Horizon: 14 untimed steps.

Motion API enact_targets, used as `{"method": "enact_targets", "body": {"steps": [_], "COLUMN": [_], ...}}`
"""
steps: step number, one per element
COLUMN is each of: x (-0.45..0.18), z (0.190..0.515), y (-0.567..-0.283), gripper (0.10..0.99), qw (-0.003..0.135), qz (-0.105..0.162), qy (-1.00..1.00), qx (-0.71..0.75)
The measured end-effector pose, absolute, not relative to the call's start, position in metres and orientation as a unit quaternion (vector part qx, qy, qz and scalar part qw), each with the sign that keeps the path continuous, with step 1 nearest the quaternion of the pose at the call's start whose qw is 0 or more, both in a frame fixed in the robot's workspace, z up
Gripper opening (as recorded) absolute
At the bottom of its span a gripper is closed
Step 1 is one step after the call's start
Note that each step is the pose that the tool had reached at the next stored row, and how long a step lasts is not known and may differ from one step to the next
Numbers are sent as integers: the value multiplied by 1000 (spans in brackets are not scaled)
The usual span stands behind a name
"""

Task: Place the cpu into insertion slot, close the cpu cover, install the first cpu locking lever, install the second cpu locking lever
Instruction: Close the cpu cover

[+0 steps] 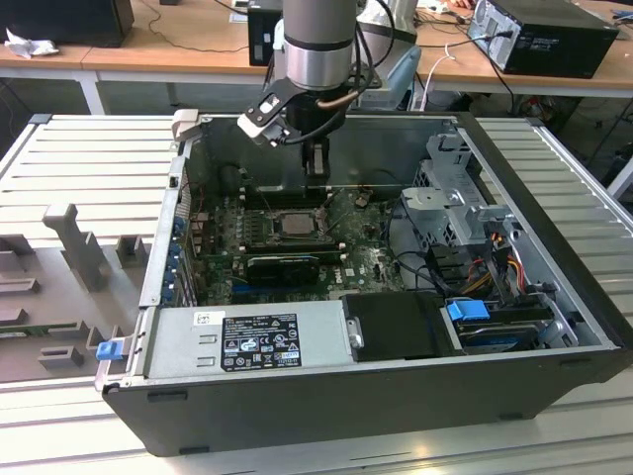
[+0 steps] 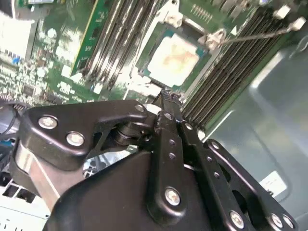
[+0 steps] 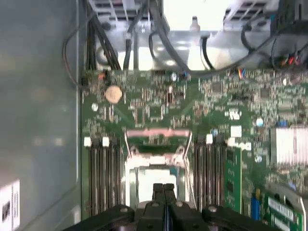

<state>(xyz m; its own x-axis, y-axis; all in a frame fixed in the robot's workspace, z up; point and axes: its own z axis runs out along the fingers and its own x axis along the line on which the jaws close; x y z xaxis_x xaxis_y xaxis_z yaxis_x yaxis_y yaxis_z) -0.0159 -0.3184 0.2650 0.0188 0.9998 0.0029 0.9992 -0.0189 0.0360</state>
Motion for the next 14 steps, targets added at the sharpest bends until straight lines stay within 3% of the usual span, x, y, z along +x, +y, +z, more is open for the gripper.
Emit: {"method": "enact_targets", "body": {"steps": [14], "x": [-2], "z": [279], "y": [-318], "gripper": [106], "qw": [12], "qz": [14], "qy": [701], "qx": [713]}}
